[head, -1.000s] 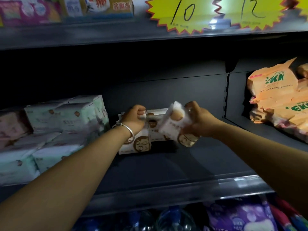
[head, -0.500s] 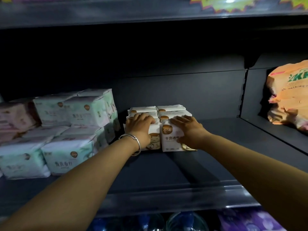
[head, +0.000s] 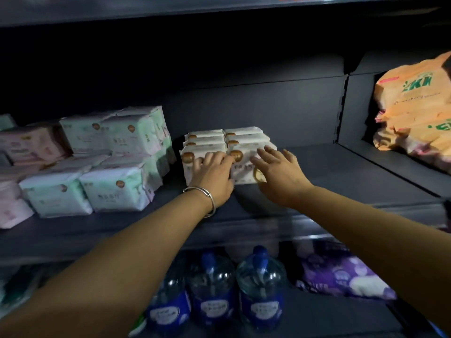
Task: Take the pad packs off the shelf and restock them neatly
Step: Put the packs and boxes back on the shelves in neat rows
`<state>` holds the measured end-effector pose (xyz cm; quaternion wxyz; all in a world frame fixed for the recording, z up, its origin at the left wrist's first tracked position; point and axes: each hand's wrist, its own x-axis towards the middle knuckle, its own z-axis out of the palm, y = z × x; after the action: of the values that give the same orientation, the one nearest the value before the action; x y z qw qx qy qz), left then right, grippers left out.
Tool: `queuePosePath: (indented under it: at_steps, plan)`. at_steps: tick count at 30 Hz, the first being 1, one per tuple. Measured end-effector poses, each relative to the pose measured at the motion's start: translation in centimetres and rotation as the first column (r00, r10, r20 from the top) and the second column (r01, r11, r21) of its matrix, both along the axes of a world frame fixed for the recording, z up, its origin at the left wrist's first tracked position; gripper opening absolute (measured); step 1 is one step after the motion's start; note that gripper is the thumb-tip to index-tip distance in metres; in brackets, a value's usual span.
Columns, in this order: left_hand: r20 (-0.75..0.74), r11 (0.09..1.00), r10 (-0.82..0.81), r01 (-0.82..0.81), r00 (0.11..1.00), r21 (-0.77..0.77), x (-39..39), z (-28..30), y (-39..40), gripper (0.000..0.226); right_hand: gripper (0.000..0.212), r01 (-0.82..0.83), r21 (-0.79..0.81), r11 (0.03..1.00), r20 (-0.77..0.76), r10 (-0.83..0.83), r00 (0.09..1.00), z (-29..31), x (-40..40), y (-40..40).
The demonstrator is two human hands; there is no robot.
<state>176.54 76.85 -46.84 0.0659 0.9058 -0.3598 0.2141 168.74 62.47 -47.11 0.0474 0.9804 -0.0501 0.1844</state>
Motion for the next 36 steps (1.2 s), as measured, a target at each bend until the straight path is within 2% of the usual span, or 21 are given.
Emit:
queuePosePath:
  at_steps: [2,5,9,12,16,19,22,26,28,30,36]
  plan:
    - [0.011,1.000,0.000,0.000,1.000,-0.026,-2.3,-0.9,0.6,0.042,0.061,-0.040,-0.001,0.999,0.049,0.040,0.998,-1.0,-2.9,0.8]
    - [0.006,0.997,-0.030,0.030,1.000,-0.066,-6.5,-2.7,1.3,0.040,0.052,-0.084,0.037,0.996,0.206,0.075,0.976,-3.2,-7.4,1.6]
    - [-0.028,0.989,-0.105,0.101,0.994,-0.105,-12.3,-7.6,1.9,0.041,0.046,-0.078,0.054,0.995,0.164,0.069,0.984,-9.0,-13.0,2.0]
    - [-0.113,0.988,-0.155,0.151,0.981,-0.039,-16.1,-13.2,1.9,0.042,0.043,-0.076,0.077,0.994,0.137,0.065,0.988,-15.8,-16.2,1.3]
    - [-0.249,0.967,-0.166,0.207,0.954,0.146,-18.8,-21.2,1.4,0.043,0.043,0.010,0.189,0.982,-0.117,0.012,0.993,-23.9,-19.6,0.4]
    - [-0.389,0.940,-0.150,0.253,0.909,0.229,-19.7,-26.6,1.0,0.047,0.041,0.076,0.220,0.972,-0.318,-0.002,0.948,-28.4,-21.2,0.0]
    - [-0.501,0.899,-0.107,0.298,0.859,0.320,-20.5,-31.9,0.7,0.051,0.050,0.121,0.220,0.968,-0.512,0.009,0.859,-32.8,-22.6,-0.3]
    - [-0.636,0.812,0.013,0.363,0.771,0.457,-21.6,-37.8,0.5,0.064,0.068,0.159,0.170,0.973,-0.727,0.016,0.686,-38.2,-24.0,-0.3]
    - [-0.666,0.759,0.048,0.406,0.745,0.509,-21.9,-39.8,0.4,0.070,0.079,0.198,0.193,0.961,-0.775,0.026,0.631,-39.8,-24.3,-0.2]
    - [-0.676,0.726,0.068,0.428,0.734,0.538,-22.3,-41.2,0.3,0.072,0.088,0.223,0.209,0.952,-0.787,0.028,0.617,-40.9,-24.5,0.0]
    - [-0.573,0.657,0.048,0.406,0.818,0.635,-23.7,-43.6,0.5,0.085,0.088,0.124,0.016,0.992,-0.734,-0.073,0.676,-43.2,-25.0,1.1]
